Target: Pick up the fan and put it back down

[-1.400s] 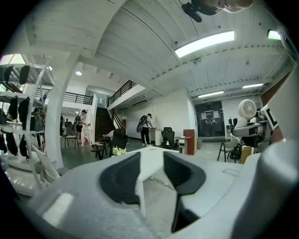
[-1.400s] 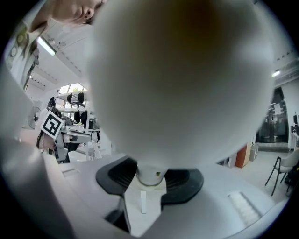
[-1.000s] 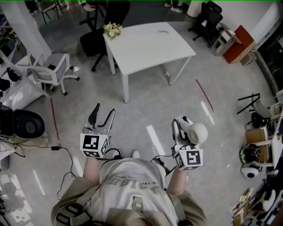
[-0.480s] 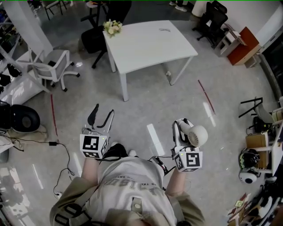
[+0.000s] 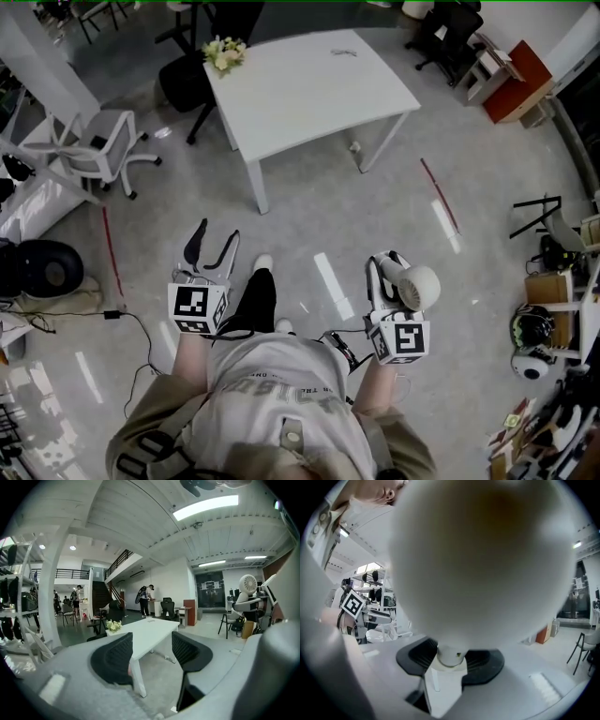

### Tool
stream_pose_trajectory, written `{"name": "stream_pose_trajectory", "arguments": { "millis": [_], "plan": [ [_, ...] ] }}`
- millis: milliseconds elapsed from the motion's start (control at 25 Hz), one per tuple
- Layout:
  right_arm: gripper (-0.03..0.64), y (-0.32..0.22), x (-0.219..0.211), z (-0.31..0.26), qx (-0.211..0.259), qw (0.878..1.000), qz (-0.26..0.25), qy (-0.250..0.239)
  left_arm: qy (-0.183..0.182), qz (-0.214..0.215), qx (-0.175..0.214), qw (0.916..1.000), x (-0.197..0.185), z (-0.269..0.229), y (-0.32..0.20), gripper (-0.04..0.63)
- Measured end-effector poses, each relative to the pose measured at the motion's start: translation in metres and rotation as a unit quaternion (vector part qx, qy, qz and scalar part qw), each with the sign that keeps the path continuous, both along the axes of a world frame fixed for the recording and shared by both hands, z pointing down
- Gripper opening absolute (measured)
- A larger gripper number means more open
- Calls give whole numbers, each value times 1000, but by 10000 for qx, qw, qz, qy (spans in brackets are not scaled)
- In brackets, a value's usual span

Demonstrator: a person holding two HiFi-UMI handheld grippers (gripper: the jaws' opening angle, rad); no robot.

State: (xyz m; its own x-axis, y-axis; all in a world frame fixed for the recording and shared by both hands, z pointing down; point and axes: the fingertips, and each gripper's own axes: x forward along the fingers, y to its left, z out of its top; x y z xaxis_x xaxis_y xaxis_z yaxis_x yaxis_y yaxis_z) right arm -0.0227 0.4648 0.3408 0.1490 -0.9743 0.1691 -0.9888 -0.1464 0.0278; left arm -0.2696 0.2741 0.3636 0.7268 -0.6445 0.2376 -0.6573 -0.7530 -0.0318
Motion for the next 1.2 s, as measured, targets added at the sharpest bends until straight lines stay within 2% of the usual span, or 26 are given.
{"name": "stream_pose_trajectory", "arguments": {
  "millis": [160,360,760,960,1200],
  "plan": [
    [166,-38,22,-6,33,9999,123,82,40,91,130,9999,29,-8,-50,272],
    [166,-97,46,-20,114,9994,283,131,162,264,95,9995,59,-17,-115,272],
    [166,-231,75,-33,283,9983,481,161,305,435,163,9985,92,-32,-259,272],
    [166,-277,77,-27,217,9987,424,165,319,451,41,9985,99,-20,-300,272],
    [166,-297,85,-13,-6,9991,421,73,262,455,-165,9985,107,-4,-321,272]
  ]
}}
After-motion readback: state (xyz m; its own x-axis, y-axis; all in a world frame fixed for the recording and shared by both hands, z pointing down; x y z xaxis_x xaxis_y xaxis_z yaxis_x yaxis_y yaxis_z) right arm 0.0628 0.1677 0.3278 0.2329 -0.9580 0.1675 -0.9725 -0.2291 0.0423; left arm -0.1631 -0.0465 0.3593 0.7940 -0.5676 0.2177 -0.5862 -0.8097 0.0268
